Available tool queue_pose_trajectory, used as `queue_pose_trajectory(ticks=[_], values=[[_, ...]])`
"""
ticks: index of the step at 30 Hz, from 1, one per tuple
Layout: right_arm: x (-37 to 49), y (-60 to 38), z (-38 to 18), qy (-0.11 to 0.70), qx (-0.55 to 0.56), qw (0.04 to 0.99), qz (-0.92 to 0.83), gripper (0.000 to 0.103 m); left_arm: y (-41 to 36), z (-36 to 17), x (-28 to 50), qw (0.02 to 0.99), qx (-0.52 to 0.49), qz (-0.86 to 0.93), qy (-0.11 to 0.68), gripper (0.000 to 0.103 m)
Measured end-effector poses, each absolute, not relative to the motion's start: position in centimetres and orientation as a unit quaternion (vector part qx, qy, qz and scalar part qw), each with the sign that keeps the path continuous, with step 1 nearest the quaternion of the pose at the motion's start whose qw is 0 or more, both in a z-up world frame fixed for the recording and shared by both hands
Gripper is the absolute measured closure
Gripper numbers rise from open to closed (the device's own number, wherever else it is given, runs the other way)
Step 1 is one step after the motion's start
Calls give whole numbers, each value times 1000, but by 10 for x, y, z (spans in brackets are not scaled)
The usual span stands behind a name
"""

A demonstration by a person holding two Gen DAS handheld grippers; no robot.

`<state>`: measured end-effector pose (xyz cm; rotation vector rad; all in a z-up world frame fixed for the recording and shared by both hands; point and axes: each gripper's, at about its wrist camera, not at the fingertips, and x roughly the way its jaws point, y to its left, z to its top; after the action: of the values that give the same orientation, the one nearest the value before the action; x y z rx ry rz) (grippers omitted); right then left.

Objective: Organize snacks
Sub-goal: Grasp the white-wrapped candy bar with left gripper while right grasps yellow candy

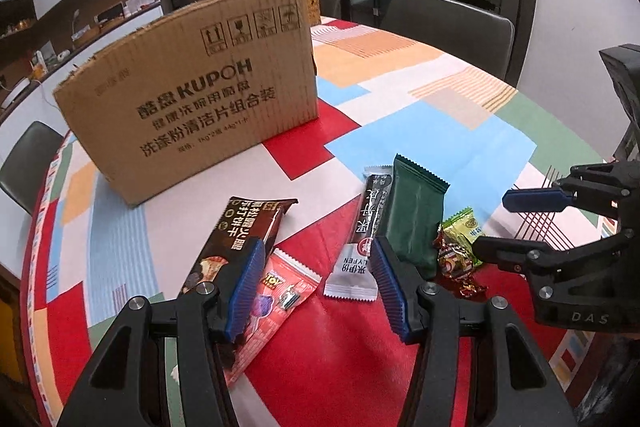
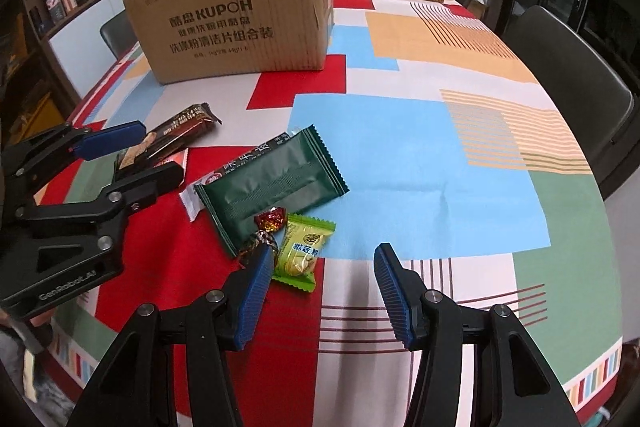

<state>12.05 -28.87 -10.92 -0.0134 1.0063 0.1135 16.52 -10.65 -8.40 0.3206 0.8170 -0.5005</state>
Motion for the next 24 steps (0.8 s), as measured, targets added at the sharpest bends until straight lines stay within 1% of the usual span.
queue_pose_trajectory(ticks=[4, 8, 13, 15, 18, 22, 24], values=[[123, -289, -113, 488, 0, 871, 54, 53, -112, -89, 173, 871, 156, -248, 395, 51], [125, -291, -115, 491, 9, 869, 55, 56, -119, -97, 181, 858, 151, -272, 409, 60], [126, -292, -117, 491, 10, 870, 55, 57, -130, -103, 185, 845, 155, -290, 422, 62], [127, -293, -118, 493, 13, 868, 55, 60, -134, -106, 186, 840, 156, -297, 427, 64], [129, -296, -119, 493, 20, 868, 55, 60, -140, -108, 192, 835, 152, -304, 433, 66], [133, -298, -120, 490, 20, 870, 51, 63, -145, -111, 199, 830, 142, -309, 441, 72], [135, -300, -120, 491, 25, 869, 52, 63, -148, -111, 199, 830, 143, -308, 442, 73]])
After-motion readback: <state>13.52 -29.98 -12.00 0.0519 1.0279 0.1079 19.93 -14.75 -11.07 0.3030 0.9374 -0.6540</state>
